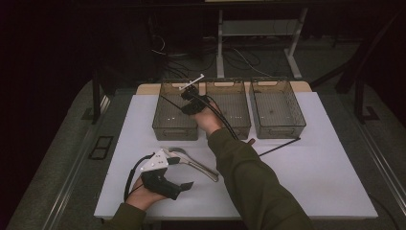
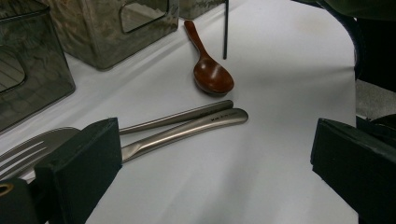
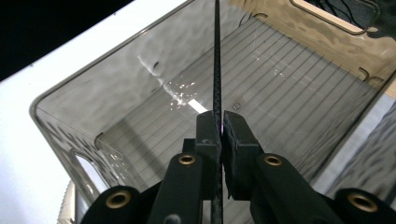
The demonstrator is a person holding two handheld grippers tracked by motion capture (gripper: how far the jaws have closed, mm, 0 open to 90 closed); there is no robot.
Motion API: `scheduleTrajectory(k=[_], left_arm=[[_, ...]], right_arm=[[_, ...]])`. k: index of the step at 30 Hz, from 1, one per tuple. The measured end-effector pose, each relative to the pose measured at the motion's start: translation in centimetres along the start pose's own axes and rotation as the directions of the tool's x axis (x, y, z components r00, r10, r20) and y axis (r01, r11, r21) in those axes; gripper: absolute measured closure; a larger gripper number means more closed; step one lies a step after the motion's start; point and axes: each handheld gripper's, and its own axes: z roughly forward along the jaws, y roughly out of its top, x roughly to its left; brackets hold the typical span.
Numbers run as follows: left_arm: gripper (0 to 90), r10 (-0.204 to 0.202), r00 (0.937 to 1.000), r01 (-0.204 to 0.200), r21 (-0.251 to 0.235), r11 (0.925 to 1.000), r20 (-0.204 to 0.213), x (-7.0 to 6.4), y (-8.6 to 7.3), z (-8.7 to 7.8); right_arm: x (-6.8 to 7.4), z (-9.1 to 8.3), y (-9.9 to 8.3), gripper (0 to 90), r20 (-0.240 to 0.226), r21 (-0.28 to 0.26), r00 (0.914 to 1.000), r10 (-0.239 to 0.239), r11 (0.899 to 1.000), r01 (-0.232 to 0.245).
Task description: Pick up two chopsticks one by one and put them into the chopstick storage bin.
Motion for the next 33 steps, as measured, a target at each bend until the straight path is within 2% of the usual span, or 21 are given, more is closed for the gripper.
scheduleTrajectory(k=[3,5,9,17,22,28,33], left_arm=[[1.0,0.0,1.0,0.0,-0.002,1.0,0.0,0.0,0.0,0.0],[1.0,0.0,1.0,0.0,-0.002,1.0,0.001,0.0,0.0,0.0],[1.0,0.0,1.0,0.0,-0.002,1.0,0.001,0.0,0.0,0.0],[1.0,0.006,1.0,-0.006,-0.001,1.0,-0.004,0.0,0.0,-0.1],[1.0,0.011,0.9999,-0.011,0.01,0.9999,-0.006,0.0,0.0,-0.1],[1.0,0.009,0.9999,-0.009,0.014,0.9999,-0.013,0.0,-0.1,0.0],[1.0,0.005,0.9999,-0.005,0.021,0.9998,-0.014,0.0,-0.1,0.1]], right_arm=[[0.1,0.3,-0.1,83.4,-0.01,0.001,0.9999,-0.003,1.0,0.003],[0.0,0.3,-0.1,77.1,-0.02,-0.007,0.9998,0.0,1.0,0.0],[-0.1,-0.2,0.0,72.0,-0.031,-0.022,0.9995,-0.009,1.0,0.009],[-1.0,-2.7,-0.4,55.3,-0.097,-0.078,0.9953,-0.001,0.997,-0.006],[-1.8,-4.9,-1.5,48.3,-0.13,-0.115,0.991,-0.031,0.993,0.016],[-2.7,-7.8,-3.4,48.2,-0.161,-0.156,0.9847,-0.066,0.987,0.041],[-3.3,-10.2,-5.6,52.0,-0.162,-0.164,0.9815,-0.102,0.984,0.075]])
